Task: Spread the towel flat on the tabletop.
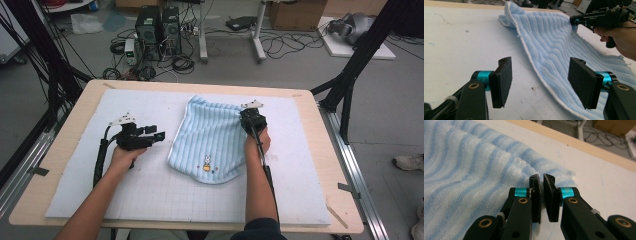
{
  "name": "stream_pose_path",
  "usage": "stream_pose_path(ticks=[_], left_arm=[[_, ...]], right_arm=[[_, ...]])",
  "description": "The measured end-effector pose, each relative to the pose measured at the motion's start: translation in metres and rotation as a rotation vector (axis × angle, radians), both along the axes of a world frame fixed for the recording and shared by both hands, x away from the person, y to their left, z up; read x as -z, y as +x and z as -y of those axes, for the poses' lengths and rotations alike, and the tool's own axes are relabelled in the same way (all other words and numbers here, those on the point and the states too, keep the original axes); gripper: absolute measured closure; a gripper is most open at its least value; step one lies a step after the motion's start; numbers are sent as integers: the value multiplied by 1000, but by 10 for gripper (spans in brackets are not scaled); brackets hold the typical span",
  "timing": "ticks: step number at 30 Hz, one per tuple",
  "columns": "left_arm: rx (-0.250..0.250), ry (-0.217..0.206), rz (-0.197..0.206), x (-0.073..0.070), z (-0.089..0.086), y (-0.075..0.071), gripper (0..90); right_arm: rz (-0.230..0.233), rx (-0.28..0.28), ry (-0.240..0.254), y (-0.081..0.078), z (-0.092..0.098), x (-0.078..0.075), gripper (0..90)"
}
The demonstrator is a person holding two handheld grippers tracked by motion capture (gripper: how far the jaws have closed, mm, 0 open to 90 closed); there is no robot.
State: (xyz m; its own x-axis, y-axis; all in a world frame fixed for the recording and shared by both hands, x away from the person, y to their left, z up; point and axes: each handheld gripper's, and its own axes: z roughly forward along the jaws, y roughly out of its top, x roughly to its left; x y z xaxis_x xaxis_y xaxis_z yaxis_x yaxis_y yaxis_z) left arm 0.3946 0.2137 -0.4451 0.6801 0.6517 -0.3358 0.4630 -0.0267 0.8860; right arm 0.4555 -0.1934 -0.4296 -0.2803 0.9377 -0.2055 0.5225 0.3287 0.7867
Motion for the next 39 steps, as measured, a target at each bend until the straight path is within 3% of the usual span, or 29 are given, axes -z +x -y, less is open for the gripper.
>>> stream_pose_path(ticks=[2, 6, 11, 14, 17, 20, 23, 24, 26, 27, 28, 30, 31, 33, 35, 39], left_arm=[[6, 3, -3, 0, 0, 0, 365], [28, 7, -10, 1, 4, -1, 369], [80, 31, -23, 4, 14, -2, 390], [114, 60, -24, 6, 24, -4, 419], [140, 112, -29, 5, 33, -4, 425], [141, 164, -65, 7, 43, -1, 417], [136, 245, -85, 7, 52, 0, 421], [146, 298, -80, 7, 57, 0, 435], [135, 356, -43, 6, 62, -3, 476], [126, 375, -29, 6, 63, -4, 539], [117, 400, -8, 6, 63, -4, 600], [152, 382, -7, 6, 63, -4, 866], [158, 389, -3, 6, 63, -4, 865], [162, 384, -1, 6, 63, -2, 871], [141, 346, -6, 5, 60, 3, 872], [91, 260, -11, 4, 55, 13, 871]], right_arm=[[-5, -1, 30, -1, 3, 1, 810], [15, -54, 69, -8, 5, -5, 700], [31, -132, 127, -29, 10, -12, 620], [-4, -181, 185, -47, 15, -11, 552], [-64, -222, 205, -66, 20, -7, 504], [-94, -259, 210, -79, 23, -3, 497], [-134, -280, 182, -89, 23, 3, 492], [-149, -286, 171, -92, 23, 5, 492], [-171, -292, 146, -94, 22, 11, 494], [-201, -293, 137, -93, 21, 15, 500], [-194, -295, 130, -94, 21, 16, 525], [-199, -319, 131, -93, 20, 15, 673], [-203, -337, 120, -93, 19, 14, 764], [-204, -361, 112, -93, 17, 13, 844], [-182, -355, 87, -92, 17, 12, 852], [-138, -321, 112, -84, 21, 11, 852]])
